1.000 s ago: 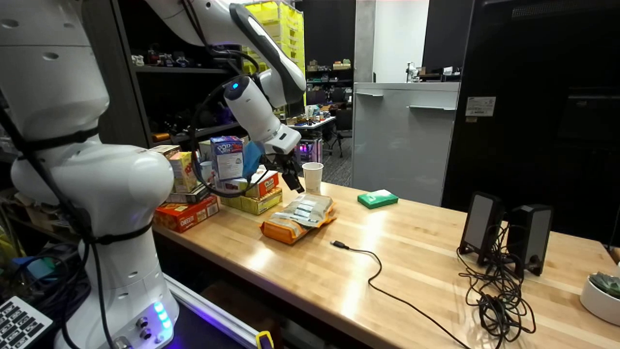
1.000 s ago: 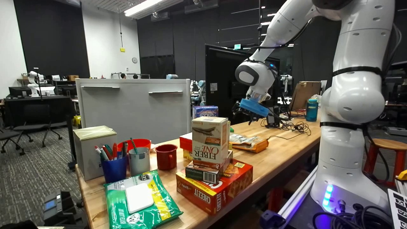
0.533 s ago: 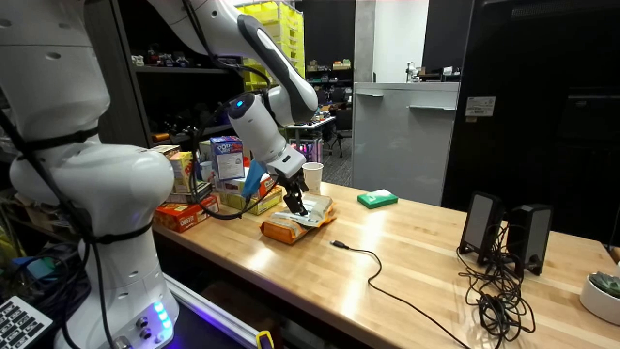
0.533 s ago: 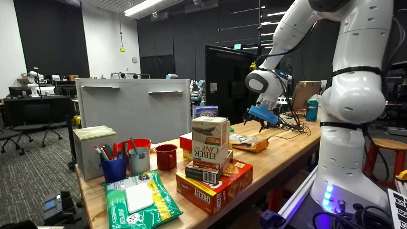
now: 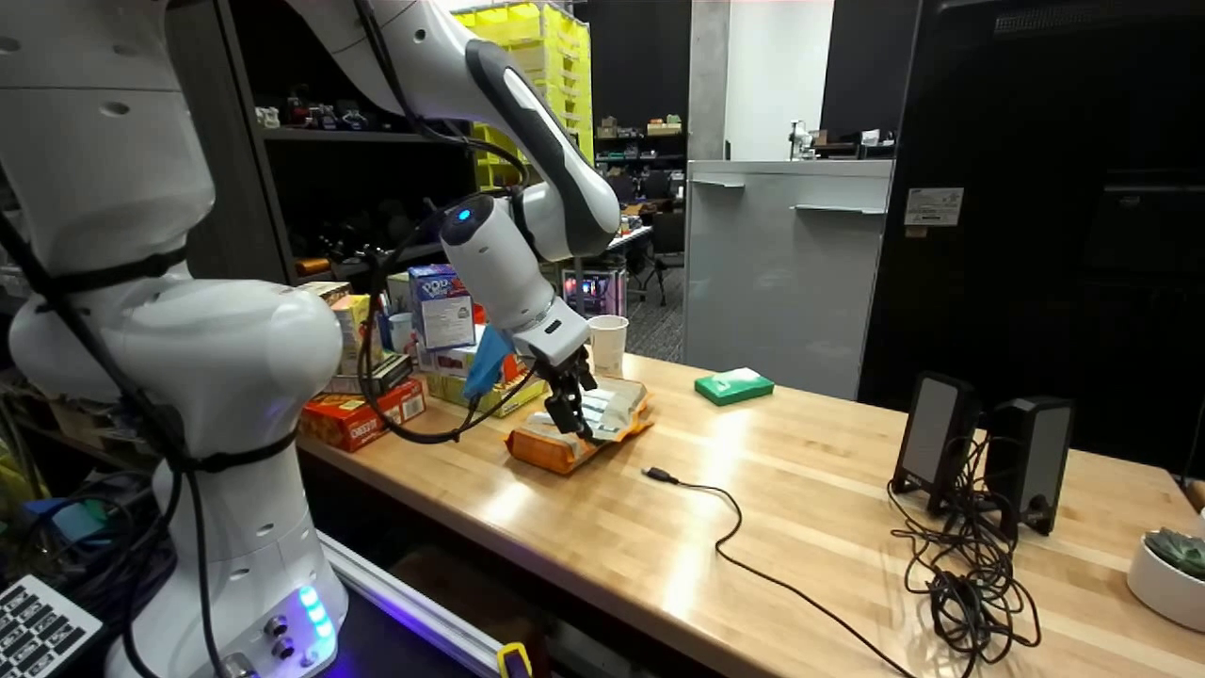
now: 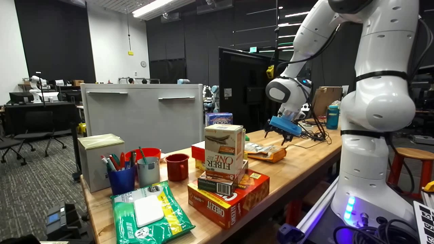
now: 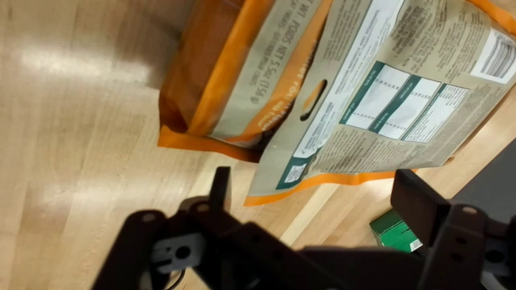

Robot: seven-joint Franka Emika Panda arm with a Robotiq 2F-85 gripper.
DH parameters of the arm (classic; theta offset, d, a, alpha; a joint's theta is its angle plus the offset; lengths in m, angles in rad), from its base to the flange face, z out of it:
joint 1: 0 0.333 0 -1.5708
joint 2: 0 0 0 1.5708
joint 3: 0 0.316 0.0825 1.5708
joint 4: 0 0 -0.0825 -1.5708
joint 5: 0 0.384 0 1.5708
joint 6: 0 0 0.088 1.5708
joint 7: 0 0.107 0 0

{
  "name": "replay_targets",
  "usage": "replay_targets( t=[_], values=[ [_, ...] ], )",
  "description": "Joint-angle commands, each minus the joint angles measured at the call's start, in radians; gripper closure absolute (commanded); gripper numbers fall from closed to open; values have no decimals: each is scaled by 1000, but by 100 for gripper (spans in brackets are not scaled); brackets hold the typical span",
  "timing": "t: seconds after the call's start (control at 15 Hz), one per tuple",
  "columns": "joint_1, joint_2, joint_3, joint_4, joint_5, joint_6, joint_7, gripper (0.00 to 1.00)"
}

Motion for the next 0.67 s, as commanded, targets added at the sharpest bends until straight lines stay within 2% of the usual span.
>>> replay_targets(
  t=[0.0,0.53,0.6],
  values=[
    [58,8,-58,-3,-21,-25,24,0],
    [139,64,-142,2,-89,-81,114,0],
    [-58,81,80,-19,-200,-101,261,0]
  ],
)
